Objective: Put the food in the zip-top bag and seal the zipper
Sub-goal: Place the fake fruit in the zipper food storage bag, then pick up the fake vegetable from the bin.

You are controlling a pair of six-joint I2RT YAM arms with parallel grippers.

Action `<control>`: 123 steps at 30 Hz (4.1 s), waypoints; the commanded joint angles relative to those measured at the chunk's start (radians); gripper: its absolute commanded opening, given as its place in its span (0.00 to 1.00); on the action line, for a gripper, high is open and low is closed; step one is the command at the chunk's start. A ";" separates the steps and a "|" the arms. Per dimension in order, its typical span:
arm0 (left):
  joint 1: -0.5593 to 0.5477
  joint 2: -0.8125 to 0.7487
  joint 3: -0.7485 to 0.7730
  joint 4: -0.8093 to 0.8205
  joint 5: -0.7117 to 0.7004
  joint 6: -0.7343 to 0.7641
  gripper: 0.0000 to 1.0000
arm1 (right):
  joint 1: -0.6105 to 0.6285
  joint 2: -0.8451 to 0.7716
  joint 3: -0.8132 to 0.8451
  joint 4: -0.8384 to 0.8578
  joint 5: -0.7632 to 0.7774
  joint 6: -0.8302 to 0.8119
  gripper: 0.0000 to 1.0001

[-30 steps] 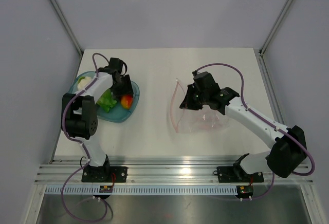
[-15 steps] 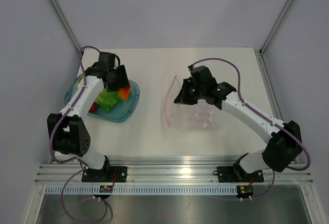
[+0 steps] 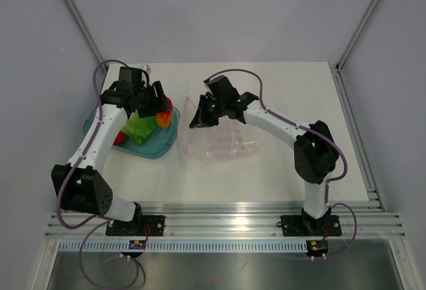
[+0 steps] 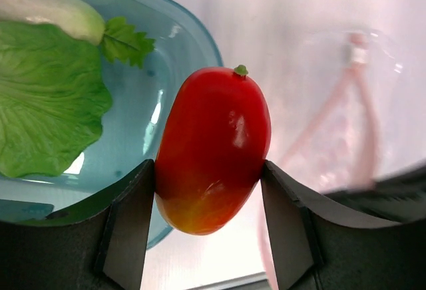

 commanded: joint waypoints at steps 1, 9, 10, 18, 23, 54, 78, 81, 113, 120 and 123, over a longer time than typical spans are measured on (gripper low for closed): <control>0.000 -0.078 0.027 0.030 0.145 -0.009 0.00 | 0.014 0.022 0.075 0.052 -0.065 0.037 0.06; -0.003 -0.108 -0.029 0.140 0.363 -0.096 0.00 | 0.014 0.031 0.089 0.091 -0.088 0.063 0.05; -0.003 -0.109 -0.055 0.152 0.377 -0.104 0.00 | 0.016 0.028 0.086 0.098 -0.091 0.067 0.05; -0.012 -0.091 -0.141 0.217 0.418 -0.138 0.00 | 0.016 0.003 0.075 0.105 -0.094 0.071 0.05; -0.011 -0.068 -0.168 0.196 0.371 -0.124 0.00 | 0.014 -0.026 0.060 0.121 -0.088 0.074 0.05; -0.113 -0.149 0.007 -0.024 0.429 0.017 0.68 | 0.008 -0.216 -0.084 0.080 0.044 0.031 0.05; -0.003 -0.226 0.029 -0.050 0.345 0.010 0.89 | 0.000 -0.328 -0.078 -0.036 0.116 -0.008 0.05; 0.089 -0.236 0.009 -0.050 0.323 -0.025 0.90 | 0.000 -0.378 -0.074 -0.081 0.158 -0.028 0.06; 0.247 0.017 -0.128 -0.056 -0.244 -0.158 0.85 | 0.002 -0.484 -0.289 -0.007 0.101 -0.152 0.08; 0.192 0.031 -0.213 0.031 -0.220 -0.179 0.93 | 0.000 -0.457 -0.276 -0.006 0.075 -0.164 0.08; 0.178 0.073 -0.226 0.080 -0.218 -0.197 0.82 | 0.000 -0.457 -0.275 -0.003 0.069 -0.158 0.08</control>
